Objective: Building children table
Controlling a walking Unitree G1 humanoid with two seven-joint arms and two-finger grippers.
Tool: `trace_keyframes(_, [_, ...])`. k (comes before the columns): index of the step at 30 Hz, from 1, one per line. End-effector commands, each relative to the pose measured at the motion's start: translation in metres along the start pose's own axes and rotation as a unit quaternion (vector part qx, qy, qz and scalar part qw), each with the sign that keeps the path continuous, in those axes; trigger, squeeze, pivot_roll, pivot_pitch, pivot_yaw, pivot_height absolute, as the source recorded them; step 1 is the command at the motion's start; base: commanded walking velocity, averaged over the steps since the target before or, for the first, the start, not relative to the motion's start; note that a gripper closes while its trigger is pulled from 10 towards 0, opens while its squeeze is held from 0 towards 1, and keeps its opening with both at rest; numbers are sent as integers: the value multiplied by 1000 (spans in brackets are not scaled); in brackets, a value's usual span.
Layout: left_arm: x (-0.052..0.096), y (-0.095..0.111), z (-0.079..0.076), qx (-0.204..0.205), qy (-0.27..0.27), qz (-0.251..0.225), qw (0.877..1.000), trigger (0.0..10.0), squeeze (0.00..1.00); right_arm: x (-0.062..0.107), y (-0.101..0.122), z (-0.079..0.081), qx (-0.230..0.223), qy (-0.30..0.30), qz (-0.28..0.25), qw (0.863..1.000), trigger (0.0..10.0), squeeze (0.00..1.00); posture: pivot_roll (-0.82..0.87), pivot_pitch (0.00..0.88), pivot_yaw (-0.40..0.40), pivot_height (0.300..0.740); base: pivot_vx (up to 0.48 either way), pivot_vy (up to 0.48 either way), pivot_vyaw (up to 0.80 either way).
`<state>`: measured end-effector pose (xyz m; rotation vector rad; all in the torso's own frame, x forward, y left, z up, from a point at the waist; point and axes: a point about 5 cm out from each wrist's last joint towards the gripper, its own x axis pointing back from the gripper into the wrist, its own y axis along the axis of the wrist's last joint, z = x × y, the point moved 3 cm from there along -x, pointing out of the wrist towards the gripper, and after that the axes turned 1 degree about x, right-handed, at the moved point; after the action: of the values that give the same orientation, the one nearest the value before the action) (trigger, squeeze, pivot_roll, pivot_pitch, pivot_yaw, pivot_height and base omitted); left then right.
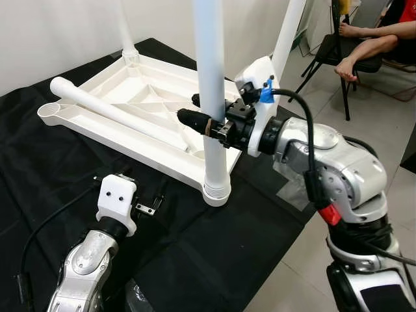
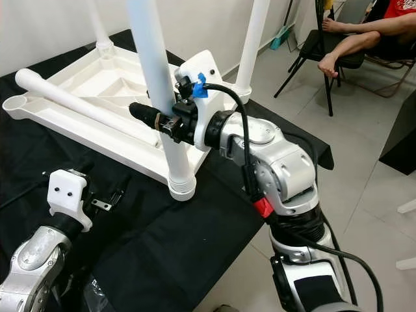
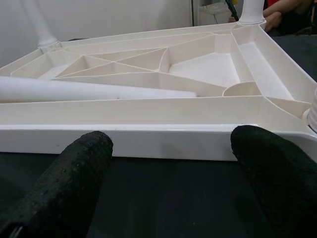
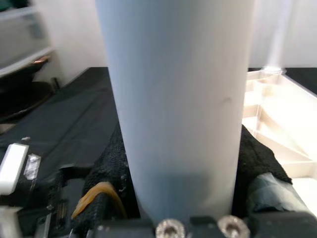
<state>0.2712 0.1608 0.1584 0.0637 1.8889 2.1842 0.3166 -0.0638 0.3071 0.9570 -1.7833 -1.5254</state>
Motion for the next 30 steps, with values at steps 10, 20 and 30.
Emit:
trace_keyframes(10, [2,-4,-5,5,-7,6,1000,10000,0,45,35,-7,27,245,-39,968,10000,0,-55,206,-42,740,0,0,0])
trace_keyframes(20, [13,0,-5,11,-6,13,1000,10000,0,40,52,-12,9,414,-64,908,10000,0,-8,251,-42,740,0,0,0])
trace_keyframes(30, [24,5,-2,11,-11,21,1000,10000,0,16,71,-20,40,432,-64,899,10000,0,23,299,-28,740,0,0,0])
